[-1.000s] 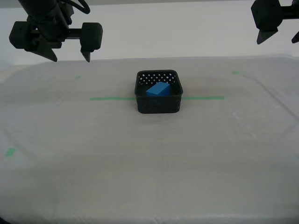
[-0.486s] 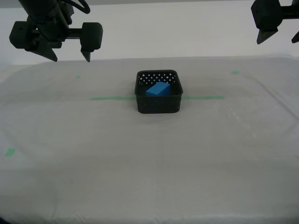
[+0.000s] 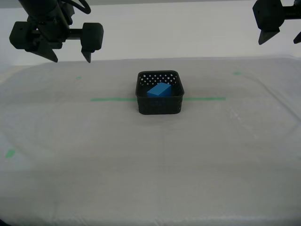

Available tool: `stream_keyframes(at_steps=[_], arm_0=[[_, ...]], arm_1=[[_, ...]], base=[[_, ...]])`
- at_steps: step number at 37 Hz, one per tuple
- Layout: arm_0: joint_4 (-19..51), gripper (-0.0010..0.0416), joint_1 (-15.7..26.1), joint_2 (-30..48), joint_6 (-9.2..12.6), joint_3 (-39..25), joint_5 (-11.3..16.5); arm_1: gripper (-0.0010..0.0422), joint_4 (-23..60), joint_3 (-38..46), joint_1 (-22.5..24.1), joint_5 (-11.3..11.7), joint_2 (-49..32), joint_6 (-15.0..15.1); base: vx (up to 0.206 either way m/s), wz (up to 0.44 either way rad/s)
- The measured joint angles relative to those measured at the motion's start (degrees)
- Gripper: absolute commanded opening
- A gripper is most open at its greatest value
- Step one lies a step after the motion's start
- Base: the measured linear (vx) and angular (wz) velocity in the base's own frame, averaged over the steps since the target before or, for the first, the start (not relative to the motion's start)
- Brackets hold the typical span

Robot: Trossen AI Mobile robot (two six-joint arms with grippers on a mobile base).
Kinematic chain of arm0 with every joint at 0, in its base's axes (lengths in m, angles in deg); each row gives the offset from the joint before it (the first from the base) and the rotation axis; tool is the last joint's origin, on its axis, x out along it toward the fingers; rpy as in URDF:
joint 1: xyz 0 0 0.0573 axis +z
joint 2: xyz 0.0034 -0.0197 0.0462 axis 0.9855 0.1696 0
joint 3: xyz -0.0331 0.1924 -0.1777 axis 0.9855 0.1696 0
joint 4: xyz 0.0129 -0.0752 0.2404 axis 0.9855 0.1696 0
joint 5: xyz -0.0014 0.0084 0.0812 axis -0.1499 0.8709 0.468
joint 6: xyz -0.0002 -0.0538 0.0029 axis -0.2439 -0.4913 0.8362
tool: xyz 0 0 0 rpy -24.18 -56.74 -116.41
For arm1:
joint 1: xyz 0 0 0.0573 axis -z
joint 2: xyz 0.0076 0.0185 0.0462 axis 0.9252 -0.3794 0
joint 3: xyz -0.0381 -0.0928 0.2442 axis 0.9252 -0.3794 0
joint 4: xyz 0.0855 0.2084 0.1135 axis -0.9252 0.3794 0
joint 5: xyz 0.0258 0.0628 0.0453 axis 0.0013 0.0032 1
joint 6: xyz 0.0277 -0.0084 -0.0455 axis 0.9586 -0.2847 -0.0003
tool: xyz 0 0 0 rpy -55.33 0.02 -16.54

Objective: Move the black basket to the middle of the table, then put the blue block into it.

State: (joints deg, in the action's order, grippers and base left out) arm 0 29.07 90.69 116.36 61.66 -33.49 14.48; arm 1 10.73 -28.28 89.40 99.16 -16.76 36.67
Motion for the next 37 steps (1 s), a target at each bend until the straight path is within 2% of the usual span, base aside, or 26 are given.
stream_keyframes(at_steps=[37], arm_0=[[-0.02, 0.0398, -0.07, 0.0, 0.0, 0.0, 0.0]], arm_1=[[0.04, 0.0, 0.0, 0.02, 0.0, 0.0, 0.0]], base=[[0.0, 0.0]])
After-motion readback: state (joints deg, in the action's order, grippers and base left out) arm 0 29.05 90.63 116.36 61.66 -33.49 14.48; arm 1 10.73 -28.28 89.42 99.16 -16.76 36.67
